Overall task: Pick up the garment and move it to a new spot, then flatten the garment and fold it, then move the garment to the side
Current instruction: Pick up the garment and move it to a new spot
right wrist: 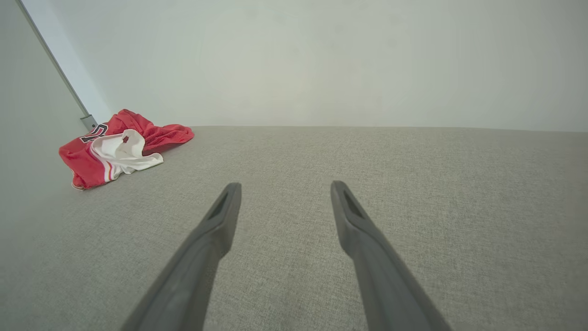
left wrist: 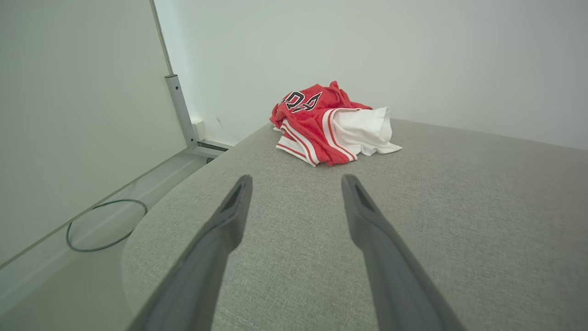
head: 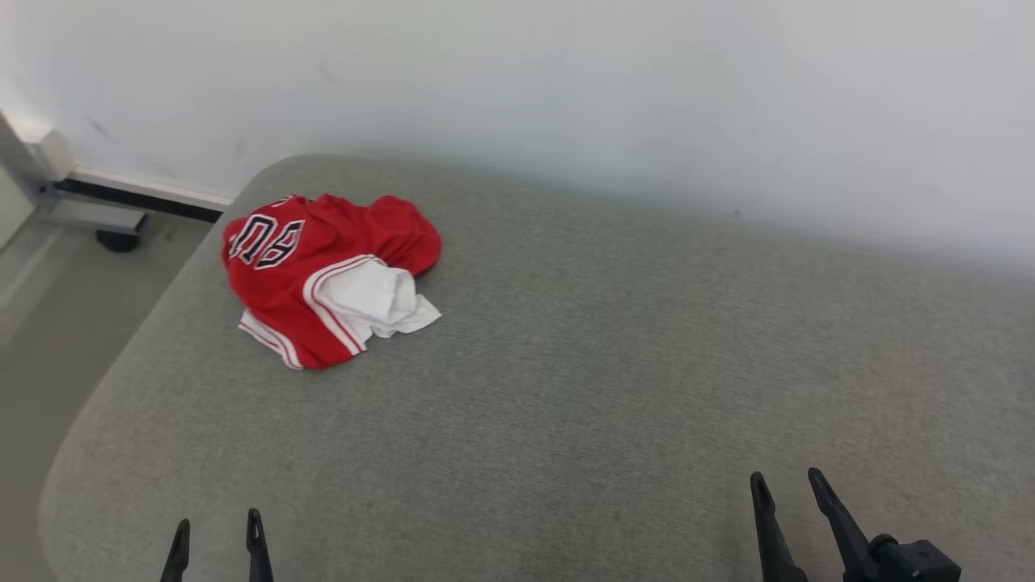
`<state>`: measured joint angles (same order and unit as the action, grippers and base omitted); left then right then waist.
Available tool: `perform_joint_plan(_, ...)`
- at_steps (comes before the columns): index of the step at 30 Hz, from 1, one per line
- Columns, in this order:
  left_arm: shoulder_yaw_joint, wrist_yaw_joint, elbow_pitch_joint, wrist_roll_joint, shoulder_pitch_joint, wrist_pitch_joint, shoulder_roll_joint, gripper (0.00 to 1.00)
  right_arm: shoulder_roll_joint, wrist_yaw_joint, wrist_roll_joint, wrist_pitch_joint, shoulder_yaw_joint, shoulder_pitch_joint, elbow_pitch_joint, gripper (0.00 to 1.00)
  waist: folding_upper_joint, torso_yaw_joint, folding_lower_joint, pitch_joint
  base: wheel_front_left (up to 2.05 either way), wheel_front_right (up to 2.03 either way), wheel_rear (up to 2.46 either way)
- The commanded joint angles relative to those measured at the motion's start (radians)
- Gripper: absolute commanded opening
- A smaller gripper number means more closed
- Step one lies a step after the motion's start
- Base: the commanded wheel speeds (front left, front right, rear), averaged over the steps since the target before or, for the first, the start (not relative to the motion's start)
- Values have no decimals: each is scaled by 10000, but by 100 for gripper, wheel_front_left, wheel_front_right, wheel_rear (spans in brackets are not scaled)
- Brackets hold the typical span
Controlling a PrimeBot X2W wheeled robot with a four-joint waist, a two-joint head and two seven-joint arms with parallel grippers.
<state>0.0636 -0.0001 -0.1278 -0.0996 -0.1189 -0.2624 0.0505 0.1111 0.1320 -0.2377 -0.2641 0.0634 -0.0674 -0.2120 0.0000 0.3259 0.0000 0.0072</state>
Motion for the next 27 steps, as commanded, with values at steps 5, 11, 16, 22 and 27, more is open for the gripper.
perform_joint_plan(5,-2,86,69,27,-204,-24,-1,100,-89,-18,-14,-6,115,-106,-70,100,0,758,0,-186,0,0,0)
perform_joint_plan(11,115,78,79,37,-276,-25,-1,100,-155,-18,18,-6,204,-84,-91,100,0,1120,0,-271,0,0,0)
perform_joint_plan(16,208,110,107,3,-347,-24,-3,100,-174,-18,5,-6,304,-91,-129,100,0,1244,0,-317,0,0,0)
perform_joint_plan(22,271,170,134,-14,-441,-24,-1,100,-172,-18,-35,-6,407,-67,-136,100,0,1163,0,-354,0,0,0)
perform_joint_plan(27,247,167,126,-37,-355,-24,-1,100,-154,-18,-53,-6,468,-12,-151,100,0,1026,0,-349,0,0,0)
